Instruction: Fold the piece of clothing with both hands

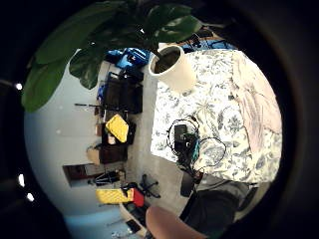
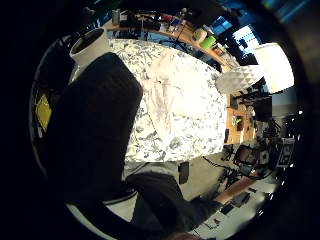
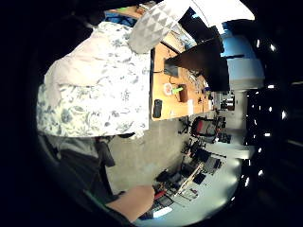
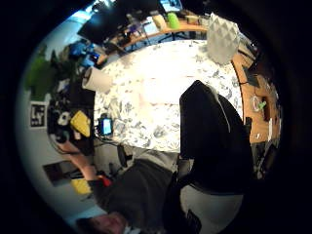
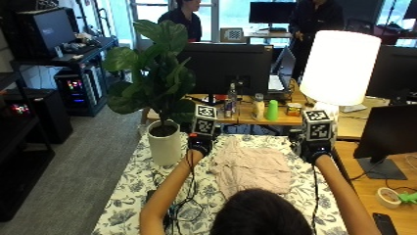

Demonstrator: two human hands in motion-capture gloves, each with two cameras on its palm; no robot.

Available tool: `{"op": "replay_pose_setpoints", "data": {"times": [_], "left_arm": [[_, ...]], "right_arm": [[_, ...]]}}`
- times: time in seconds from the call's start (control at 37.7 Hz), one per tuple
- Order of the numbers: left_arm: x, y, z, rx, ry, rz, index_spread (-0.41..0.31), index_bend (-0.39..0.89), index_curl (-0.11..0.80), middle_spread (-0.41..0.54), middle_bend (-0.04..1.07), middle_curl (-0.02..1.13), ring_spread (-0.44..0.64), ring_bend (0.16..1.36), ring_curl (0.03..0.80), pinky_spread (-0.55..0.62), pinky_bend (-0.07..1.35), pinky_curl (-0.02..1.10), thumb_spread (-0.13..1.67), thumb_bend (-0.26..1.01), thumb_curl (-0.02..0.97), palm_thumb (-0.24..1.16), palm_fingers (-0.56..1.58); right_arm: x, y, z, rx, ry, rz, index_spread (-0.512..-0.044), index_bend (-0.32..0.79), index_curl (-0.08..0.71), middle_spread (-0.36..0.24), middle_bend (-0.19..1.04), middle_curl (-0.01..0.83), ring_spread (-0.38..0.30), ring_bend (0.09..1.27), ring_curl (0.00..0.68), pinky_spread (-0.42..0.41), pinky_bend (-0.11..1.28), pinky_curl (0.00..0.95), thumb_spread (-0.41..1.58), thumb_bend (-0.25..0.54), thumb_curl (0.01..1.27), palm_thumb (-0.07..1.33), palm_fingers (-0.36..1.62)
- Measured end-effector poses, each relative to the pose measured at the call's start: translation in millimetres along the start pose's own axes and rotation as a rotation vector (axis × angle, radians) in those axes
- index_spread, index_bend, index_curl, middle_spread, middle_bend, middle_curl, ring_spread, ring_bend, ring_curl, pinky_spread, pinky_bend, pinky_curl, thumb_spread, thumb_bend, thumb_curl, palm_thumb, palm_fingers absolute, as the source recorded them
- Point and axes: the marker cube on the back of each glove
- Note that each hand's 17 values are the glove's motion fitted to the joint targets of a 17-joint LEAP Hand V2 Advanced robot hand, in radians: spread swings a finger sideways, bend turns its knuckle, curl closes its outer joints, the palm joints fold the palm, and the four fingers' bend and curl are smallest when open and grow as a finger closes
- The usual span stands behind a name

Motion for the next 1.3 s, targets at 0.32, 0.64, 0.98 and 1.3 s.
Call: {"op": "replay_pose_setpoints", "data": {"times": [0.32, 0.64, 0.98, 1.3], "left_arm": [[14.2, 12.4, -0.7, -0.042, 0.000, 0.045, -0.048, 0.28, 0.208, 0.138, 0.15, 0.14, 0.24, 0.47, 0.187, 0.34, 0.27, 0.17, 1.03, 0.06, 0.037, 0.10, 0.40], [19.7, 16.5, 2.9, -0.073, 0.015, 0.073, -0.054, 0.26, 0.291, 0.156, 0.15, 0.18, 0.27, 0.48, 0.219, 0.38, 0.27, 0.22, 1.25, 0.03, 0.079, 0.09, 0.38], [37.0, 17.0, 13.0, -0.125, 0.064, 0.145, -0.054, 0.22, 0.346, 0.160, 0.15, 0.20, 0.27, 0.49, 0.245, 0.38, 0.28, 0.27, 1.30, 0.00, 0.111, 0.08, 0.36], [98.9, 22.0, 101.6, -0.215, 0.194, 0.406, 0.016, 0.09, 0.296, 0.224, 0.14, 0.20, 0.29, 0.60, 0.290, 0.36, 0.45, 0.34, 1.10, -0.05, 0.138, -0.04, 0.18]], "right_arm": [[0.6, 20.7, -12.0, -0.005, -0.016, -0.032, -0.323, 0.10, 0.092, 0.011, 0.25, 0.181, 0.091, 0.45, 0.207, 0.195, 0.58, 0.254, 1.07, 0.318, 0.12, 0.45, 0.38], [16.8, 8.5, -5.1, -0.010, -0.101, -0.012, -0.354, 0.10, 0.124, 0.018, 0.24, 0.250, 0.094, 0.49, 0.255, 0.223, 0.62, 0.299, 1.29, 0.263, 0.16, 0.41, 0.37], [24.9, 11.1, 6.6, 0.036, -0.136, -0.018, -0.355, 0.09, 0.139, 0.013, 0.24, 0.303, 0.072, 0.54, 0.297, 0.226, 0.63, 0.322, 1.36, 0.204, 0.19, 0.40, 0.40], [16.7, 15.6, 18.0, -0.027, -0.138, -0.038, -0.349, 0.10, 0.154, 0.009, 0.24, 0.338, 0.047, 0.55, 0.322, 0.210, 0.62, 0.335, 1.37, 0.157, 0.20, 0.41, 0.42]]}}
